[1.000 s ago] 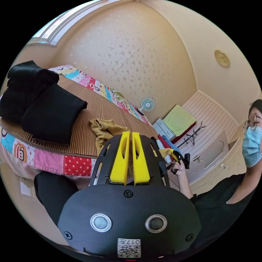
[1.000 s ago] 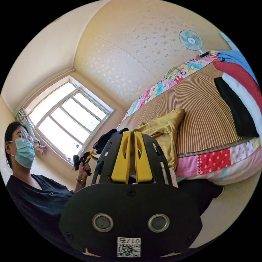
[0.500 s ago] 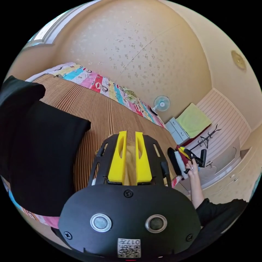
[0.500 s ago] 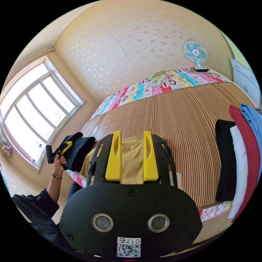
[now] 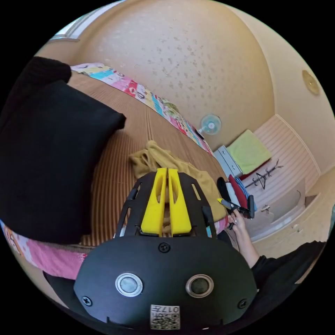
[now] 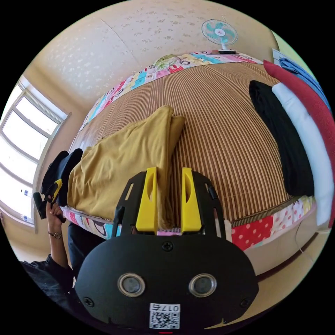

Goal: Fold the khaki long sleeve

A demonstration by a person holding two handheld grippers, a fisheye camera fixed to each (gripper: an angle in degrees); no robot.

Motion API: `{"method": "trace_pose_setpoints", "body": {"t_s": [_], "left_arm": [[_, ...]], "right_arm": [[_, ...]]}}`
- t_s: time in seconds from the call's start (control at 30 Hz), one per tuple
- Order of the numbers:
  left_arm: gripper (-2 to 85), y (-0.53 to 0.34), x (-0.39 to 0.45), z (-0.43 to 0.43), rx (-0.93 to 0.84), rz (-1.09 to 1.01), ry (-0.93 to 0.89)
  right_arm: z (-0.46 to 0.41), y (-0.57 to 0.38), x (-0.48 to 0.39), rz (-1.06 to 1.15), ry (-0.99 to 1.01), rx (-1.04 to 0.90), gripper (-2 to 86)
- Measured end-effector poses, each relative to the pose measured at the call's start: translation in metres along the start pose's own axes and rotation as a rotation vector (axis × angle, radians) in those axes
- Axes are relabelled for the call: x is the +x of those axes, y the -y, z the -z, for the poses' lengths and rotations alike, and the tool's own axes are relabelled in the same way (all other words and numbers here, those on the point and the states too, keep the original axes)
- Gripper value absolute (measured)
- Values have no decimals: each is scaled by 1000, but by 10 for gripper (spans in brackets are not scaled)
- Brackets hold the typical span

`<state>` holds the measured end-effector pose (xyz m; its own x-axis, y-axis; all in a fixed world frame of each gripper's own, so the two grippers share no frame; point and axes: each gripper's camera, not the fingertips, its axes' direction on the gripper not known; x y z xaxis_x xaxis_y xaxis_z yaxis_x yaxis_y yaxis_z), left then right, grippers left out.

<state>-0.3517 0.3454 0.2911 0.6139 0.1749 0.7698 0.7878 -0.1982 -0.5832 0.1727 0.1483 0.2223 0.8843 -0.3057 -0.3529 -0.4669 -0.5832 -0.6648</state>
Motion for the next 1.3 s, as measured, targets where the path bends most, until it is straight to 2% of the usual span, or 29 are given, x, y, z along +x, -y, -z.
{"method": "trace_pose_setpoints", "body": {"t_s": [0.13, 0.2, 0.33, 0.43, 0.5, 0.57, 0.63, 0.73, 0.83, 0.93, 0.97, 1.0, 1.07, 1.17, 1.3], "left_arm": [[12, -13, -10, 4, -45, -24, -167], [46, -24, -3, -5, -74, -56, -200], [77, -43, 15, -42, -224, -138, -140], [68, -49, 19, -55, -268, -188, -93], [33, -48, 14, -57, -293, -194, -13], [3, -44, 2, -48, -295, -192, -17], [-4, -40, -12, -36, -280, -153, -68], [-8, -33, -38, -15, -278, -54, -227], [-8, -32, -53, -1, -262, -30, -211], [-2, -30, -69, -2, -252, 10, -212], [8, -29, -74, -2, -246, 30, -218], [13, -29, -77, -1, -241, 36, -224], [80, -30, -85, 4, -197, 62, -216], [107, -31, -92, 4, -165, 84, -238], [126, -32, -92, -10, -205, 107, -250]], "right_arm": [[19, 21, -65, 119, 26, 94, 85], [6, 41, -127, 244, 145, 54, 85], [-46, 68, -254, 477, 284, -84, 93], [-97, 79, -332, 569, 261, -168, 97], [-134, 84, -366, 581, 242, -252, 97], [-173, 86, -387, 569, 154, -331, 90], [-197, 85, -395, 513, 31, -339, 53], [-171, 81, -395, 443, 123, -214, 36], [-140, 61, -416, 546, 200, -30, 28], [-175, 55, -434, 638, 31, -121, 26], [-201, 54, -434, 641, -30, -215, 26], [-204, 55, -429, 620, 19, -219, 27], [-188, 60, -421, 586, 120, -192, 26], [-150, 59, -405, 571, 285, -144, 28], [-88, 39, -360, 526, 264, -54, 24]]}}
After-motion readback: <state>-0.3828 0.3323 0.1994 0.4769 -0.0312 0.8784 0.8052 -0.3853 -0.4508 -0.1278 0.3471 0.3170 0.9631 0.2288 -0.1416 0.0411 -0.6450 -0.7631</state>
